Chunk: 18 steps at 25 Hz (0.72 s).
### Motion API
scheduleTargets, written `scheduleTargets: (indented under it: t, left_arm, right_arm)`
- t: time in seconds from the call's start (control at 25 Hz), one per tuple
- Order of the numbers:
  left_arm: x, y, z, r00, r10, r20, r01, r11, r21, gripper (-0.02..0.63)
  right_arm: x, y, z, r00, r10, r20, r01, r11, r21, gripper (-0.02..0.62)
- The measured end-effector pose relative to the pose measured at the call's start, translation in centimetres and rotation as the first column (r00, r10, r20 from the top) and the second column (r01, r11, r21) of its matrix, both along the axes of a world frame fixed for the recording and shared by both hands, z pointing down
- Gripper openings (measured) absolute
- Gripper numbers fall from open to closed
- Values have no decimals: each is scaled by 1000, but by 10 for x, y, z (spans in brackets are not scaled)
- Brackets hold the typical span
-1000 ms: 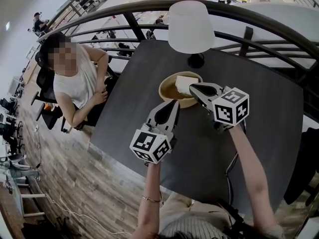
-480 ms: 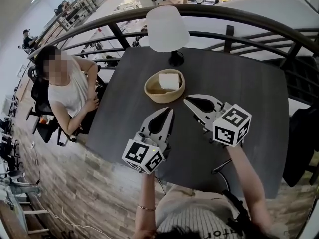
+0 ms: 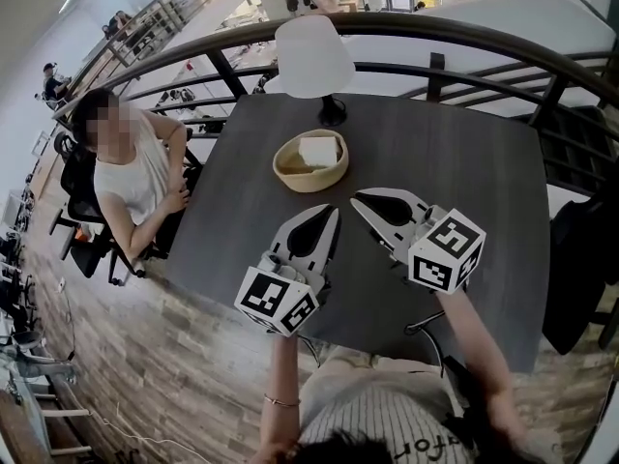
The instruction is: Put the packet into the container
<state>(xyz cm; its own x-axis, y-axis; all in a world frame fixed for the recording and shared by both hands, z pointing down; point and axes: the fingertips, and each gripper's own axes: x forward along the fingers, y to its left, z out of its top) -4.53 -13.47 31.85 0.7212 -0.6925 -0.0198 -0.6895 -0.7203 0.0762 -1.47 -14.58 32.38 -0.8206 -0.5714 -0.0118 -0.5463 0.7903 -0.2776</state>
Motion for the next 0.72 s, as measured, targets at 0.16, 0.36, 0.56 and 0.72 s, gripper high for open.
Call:
scheduleTargets:
  t: [0.16, 0.36, 0.56, 0.72]
  left_arm:
    - [-2, 7, 2, 1000, -5, 1, 5, 1000, 9, 8]
    - [-5, 13, -1, 1000, -21, 1, 21, 1000, 18, 8]
    - [-6, 16, -2, 1000, -28, 9, 28, 999, 28, 8]
    - [-6, 17, -2, 1000, -29, 6, 29, 999, 25, 8]
  right_arm:
    - [-5, 6, 5, 1000, -13, 11, 13, 1000, 7, 11]
    - [-8, 13, 3, 999, -30, 10, 30, 999, 12, 11]
    - [-10, 18, 4, 999, -44, 12, 43, 999, 14, 11]
    - [-12, 19, 4, 999, -44, 10, 44, 999, 16, 11]
